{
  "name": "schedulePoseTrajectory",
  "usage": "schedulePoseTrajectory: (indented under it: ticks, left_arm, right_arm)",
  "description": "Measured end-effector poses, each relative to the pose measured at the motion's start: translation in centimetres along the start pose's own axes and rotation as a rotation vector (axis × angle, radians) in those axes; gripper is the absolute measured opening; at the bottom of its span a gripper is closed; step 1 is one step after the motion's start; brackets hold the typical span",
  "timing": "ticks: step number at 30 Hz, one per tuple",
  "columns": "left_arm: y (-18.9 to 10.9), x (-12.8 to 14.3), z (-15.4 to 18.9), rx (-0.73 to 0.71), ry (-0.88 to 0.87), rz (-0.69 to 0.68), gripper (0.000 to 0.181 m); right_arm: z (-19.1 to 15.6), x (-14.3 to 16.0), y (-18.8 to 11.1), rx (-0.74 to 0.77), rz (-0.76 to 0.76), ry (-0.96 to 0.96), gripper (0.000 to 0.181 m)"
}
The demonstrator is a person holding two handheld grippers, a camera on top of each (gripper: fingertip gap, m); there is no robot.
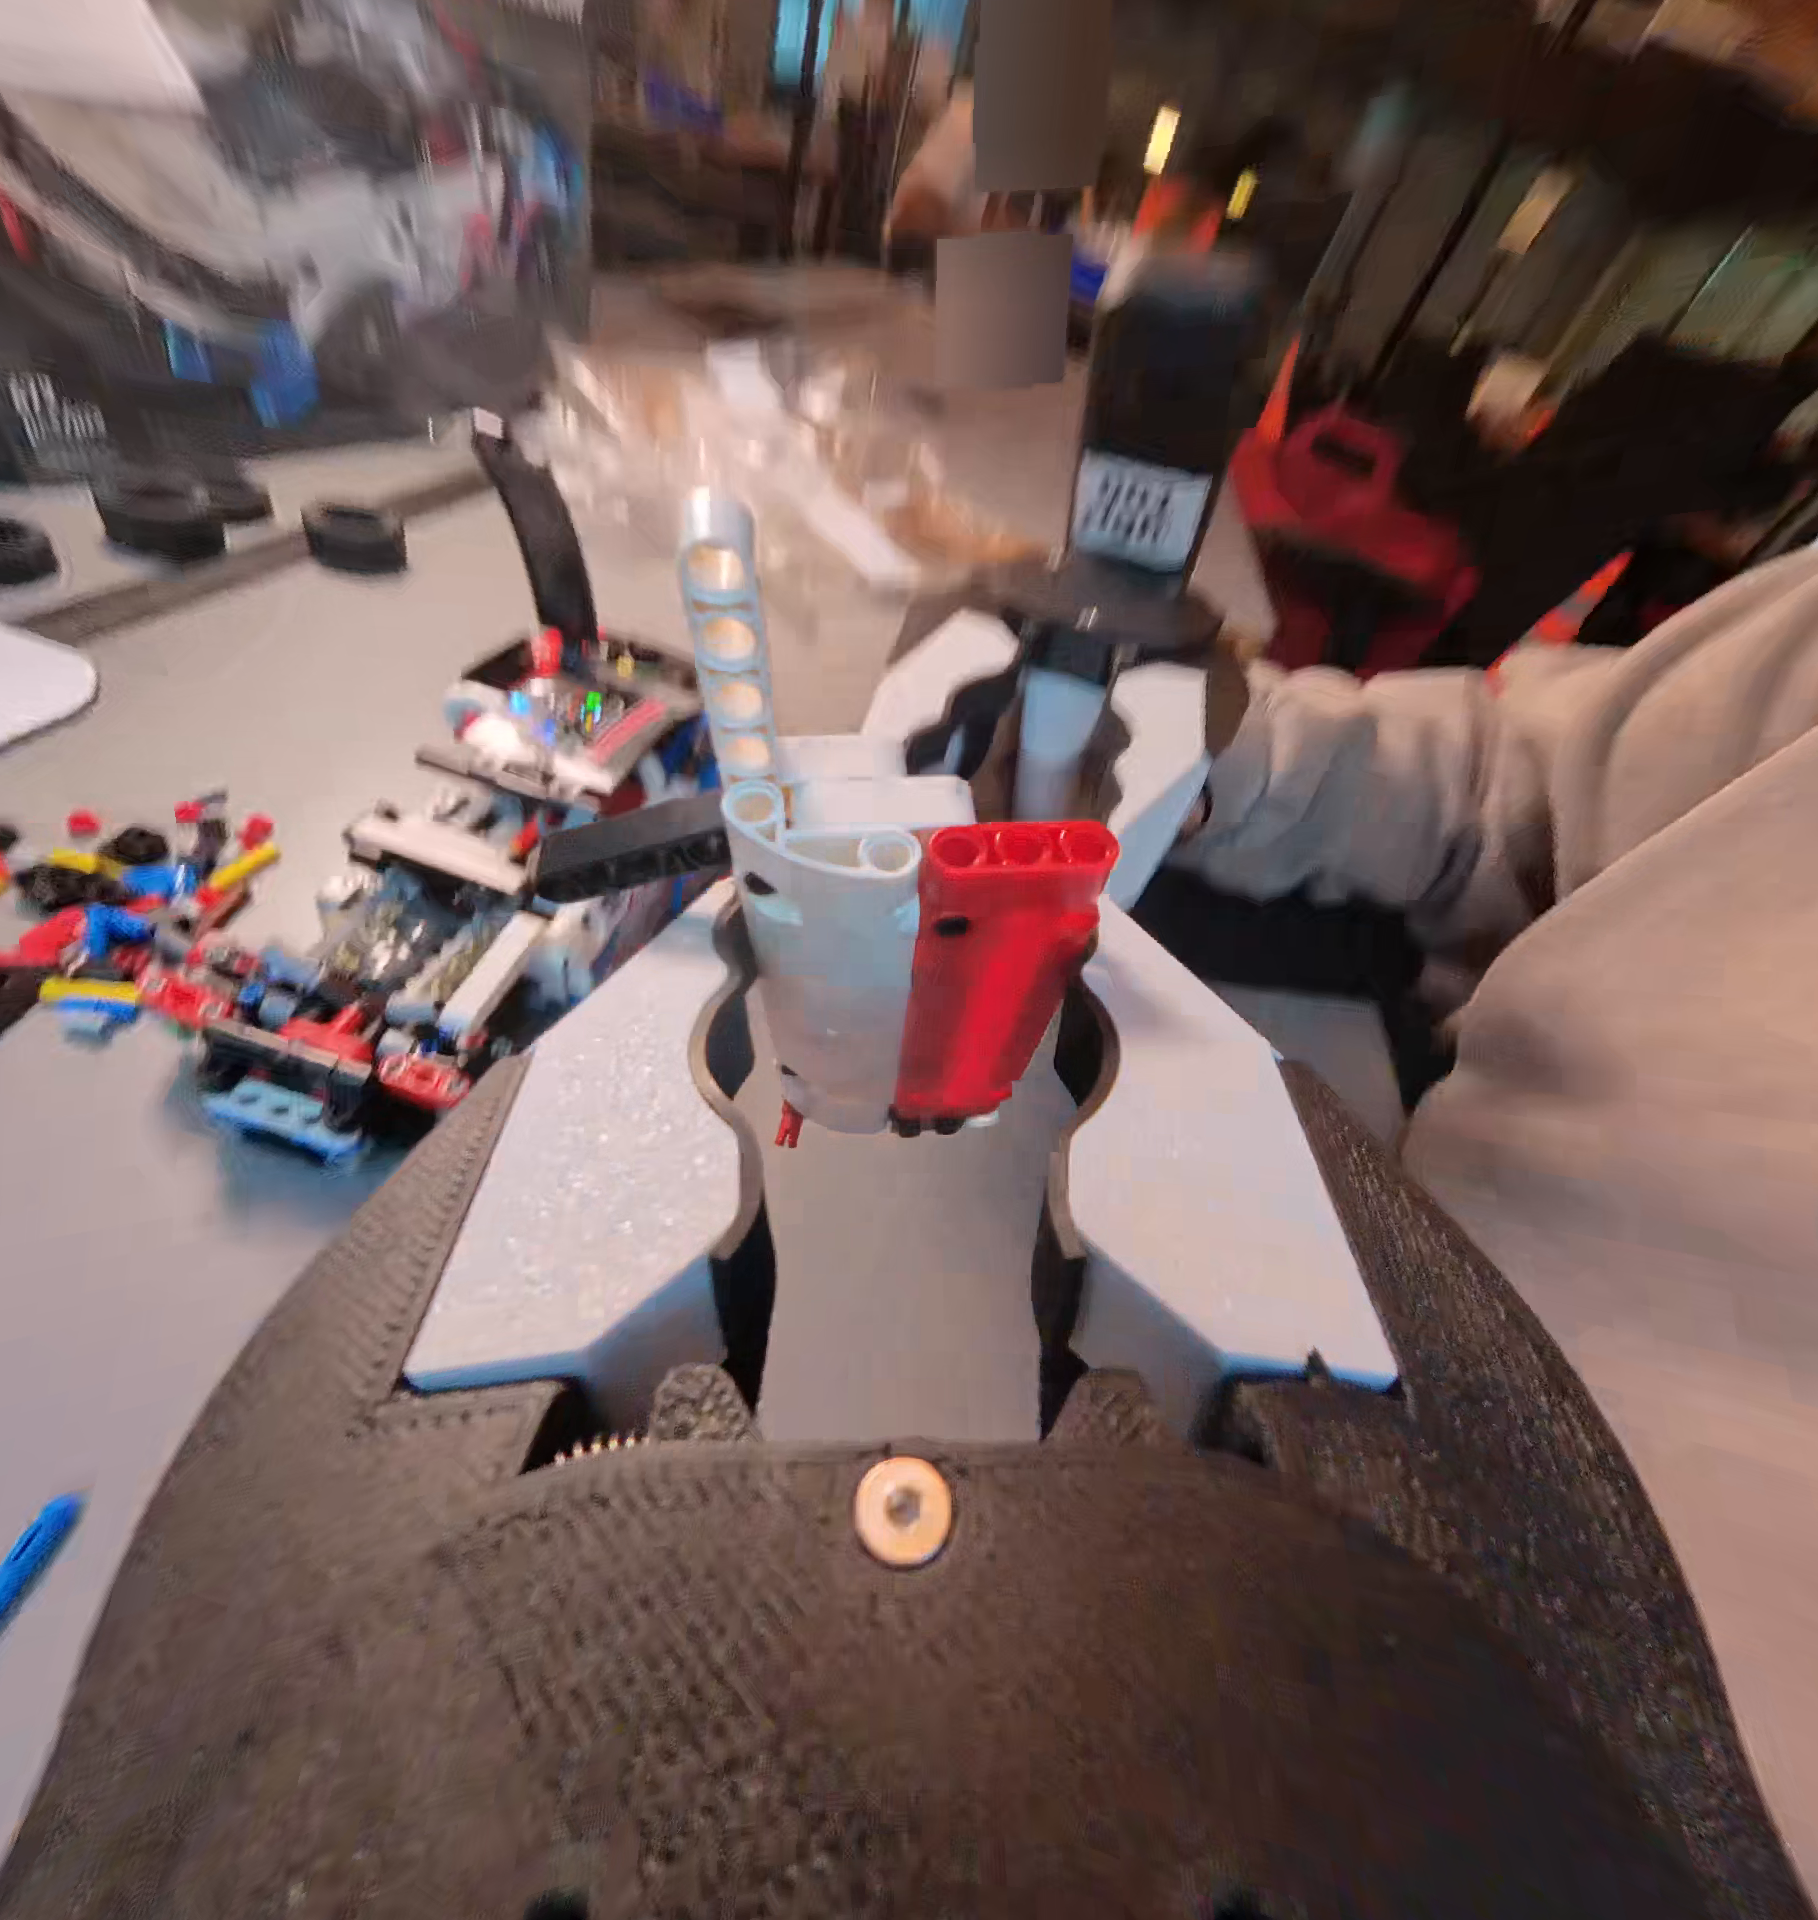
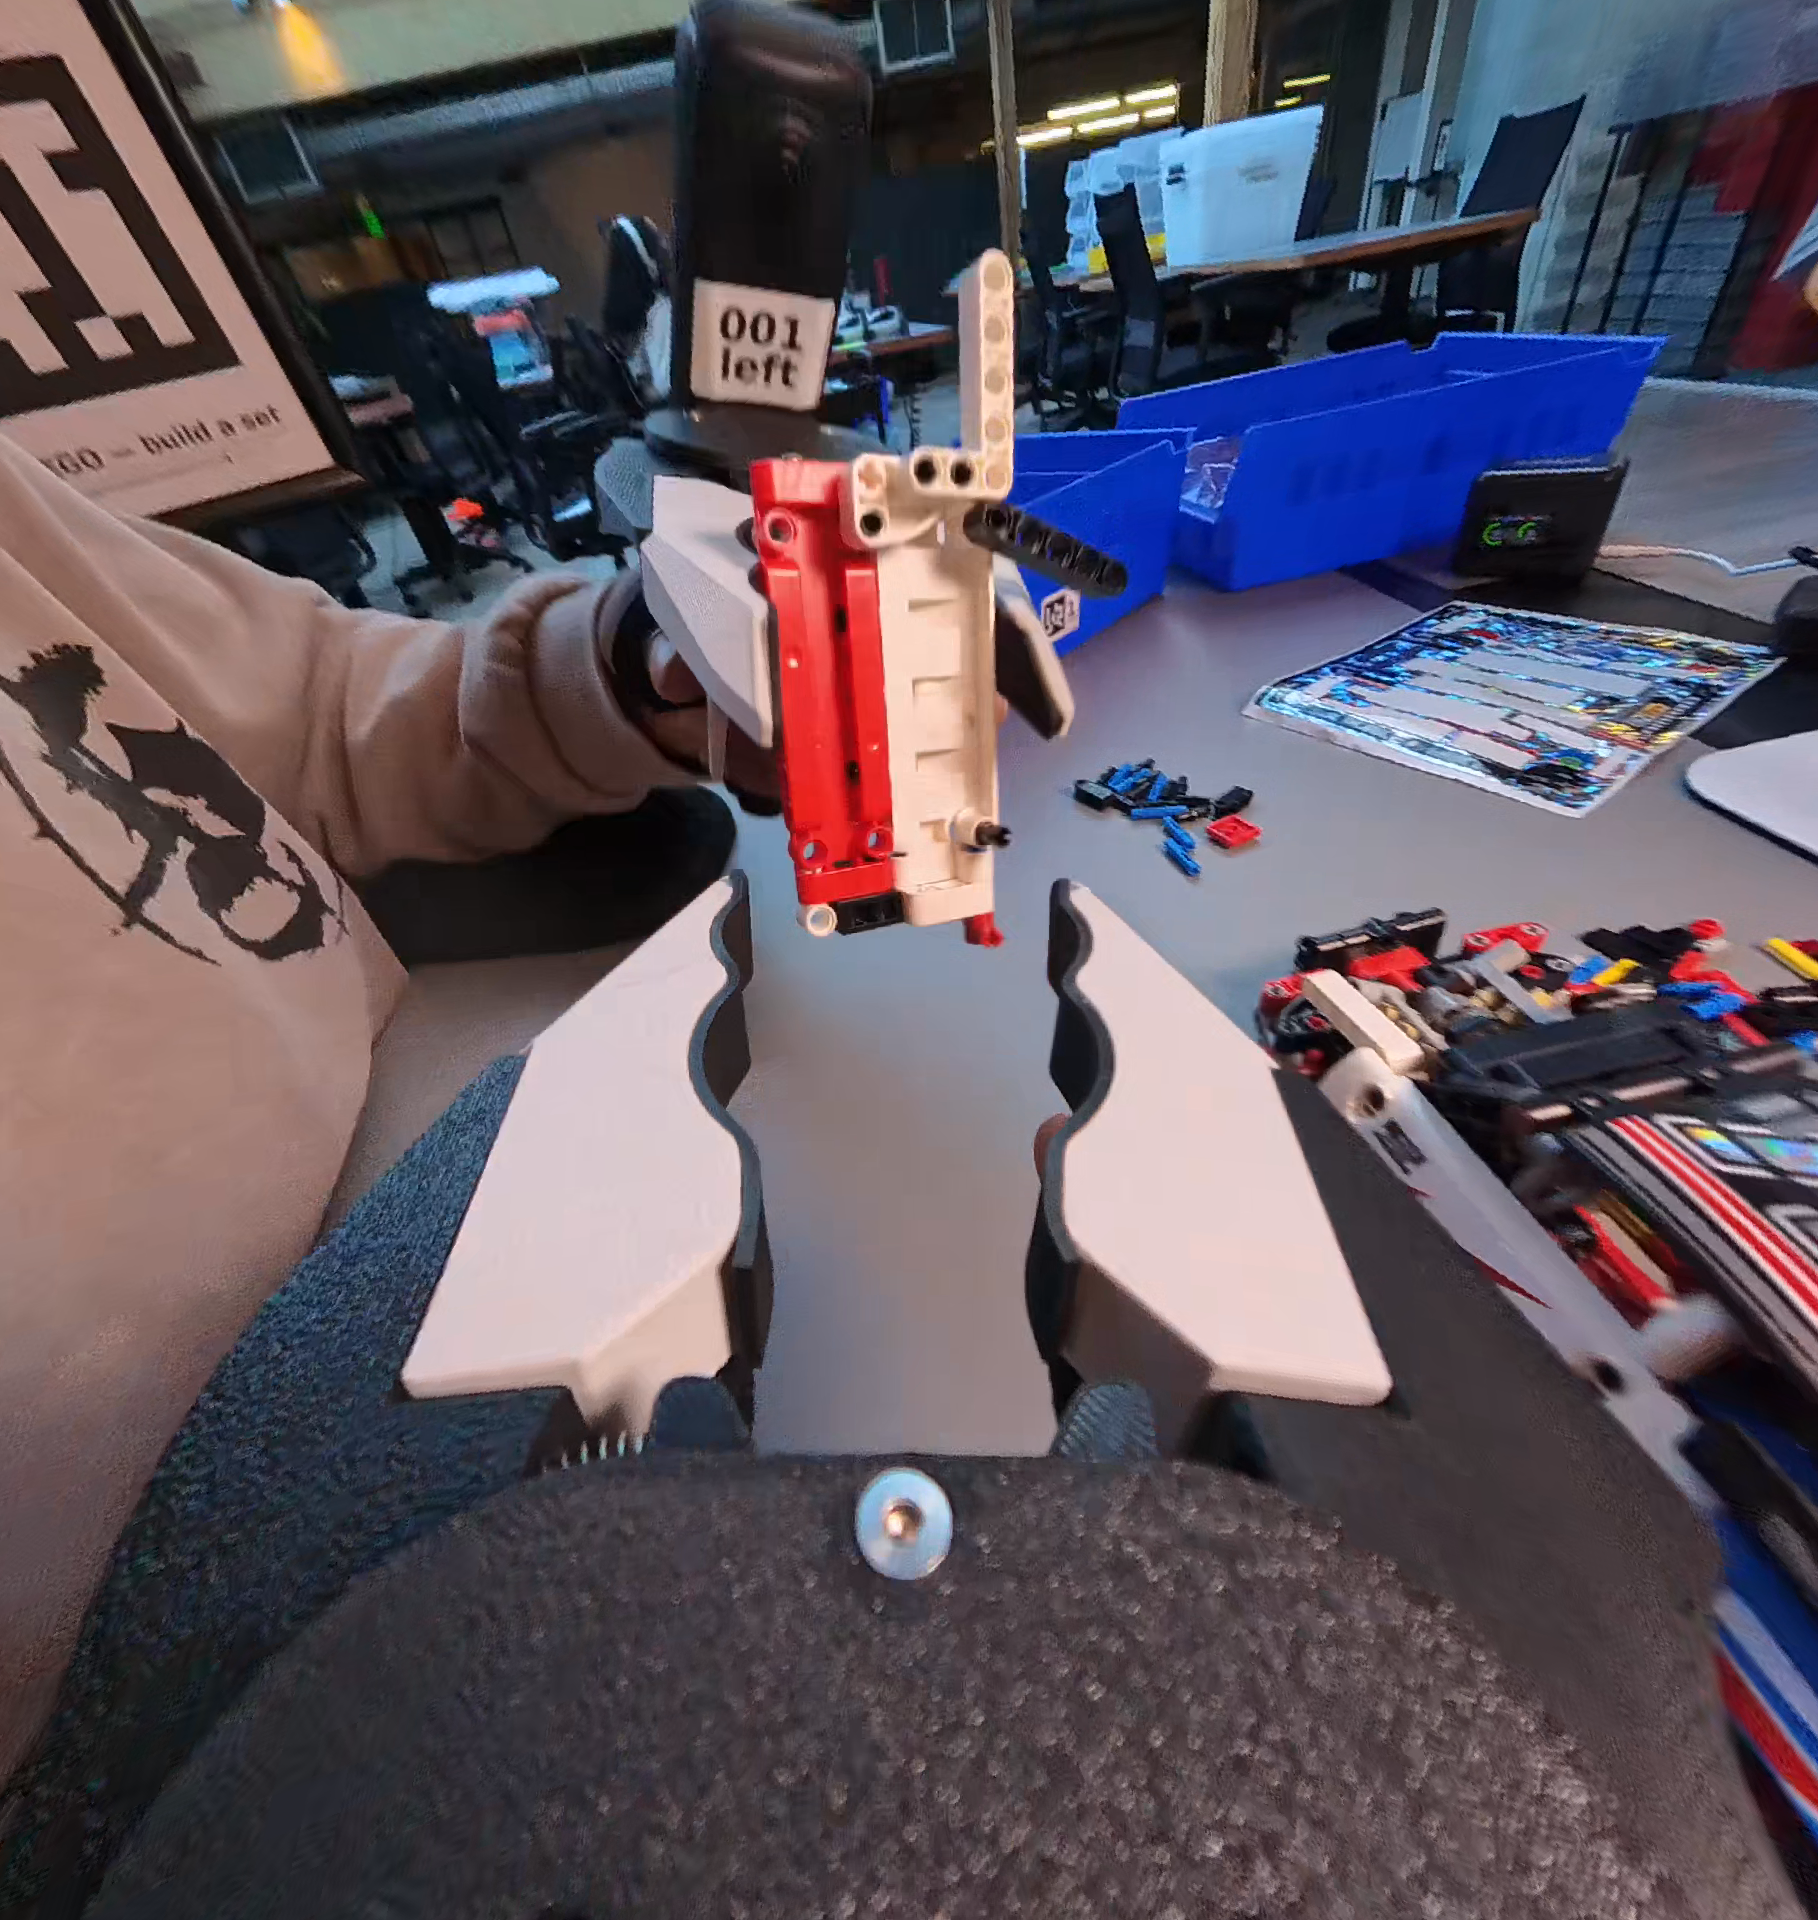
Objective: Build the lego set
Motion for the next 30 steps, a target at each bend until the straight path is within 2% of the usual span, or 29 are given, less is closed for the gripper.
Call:
schedulePoseTrajectory:
  ticks: [4, 6, 9, 12, 17, 22, 24, 26, 30]
  left_arm:
    - [1.3, 0.9, -0.1, -0.121, 0.051, -0.588, 0.056]
    - [3.0, 1.9, 0.1, -0.086, 0.06, -0.839, 0.056]
    - [6.1, 3.7, -0.3, -0.026, 0.067, -1.027, 0.055]
    - [8.3, 5.5, -0.7, -0.017, 0.121, -1.113, 0.056]
    - [9.7, 6.3, -0.9, -0.004, 0.188, -1.024, 0.052]
    - [9.1, 5.9, -0.8, -0.03, 0.269, -0.901, 0.055]
    - [8.0, 4.8, -0.5, -0.016, 0.247, -0.747, 0.056]
    - [6.1, 3.1, -0.3, -0.034, 0.242, -0.526, 0.056]
    - [-0.2, 0.7, -1.4, -0.242, 0.24, -0.143, 0.055]
  right_arm:
    - [1.8, -0.9, -3.7, 0.096, -0.015, -0.061, 0.054]
    - [2.1, -0.9, -4.5, 0.109, -0.062, -0.089, 0.054]
    - [2.2, -0.4, -5.0, 0.129, -0.127, -0.133, 0.056]
    - [2.6, -0.2, -6.1, 0.181, -0.118, -0.148, 0.054]
    - [4.1, -0.4, -8.2, 0.237, -0.016, -0.059, 0.049]
    - [4.3, -0.1, -8.1, 0.232, 0.007, -0.04, 0.051]
    - [4.2, -0.1, -7.9, 0.228, 0.015, -0.036, 0.051]
    - [4.1, -0.1, -7.9, 0.232, 0.03, -0.035, 0.052]
    - [4.3, -0.1, -7.9, 0.262, 0.062, -0.028, 0.054]
Point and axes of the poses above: each gripper's, where its closed fingertips meet, y out along the fingers, x out of its underside, z = x × y across the jaws, the point moved 9 cm from there along -y, back along the fingers, and after that the axes turned 12 degrees about x, right-handed, at the moved point
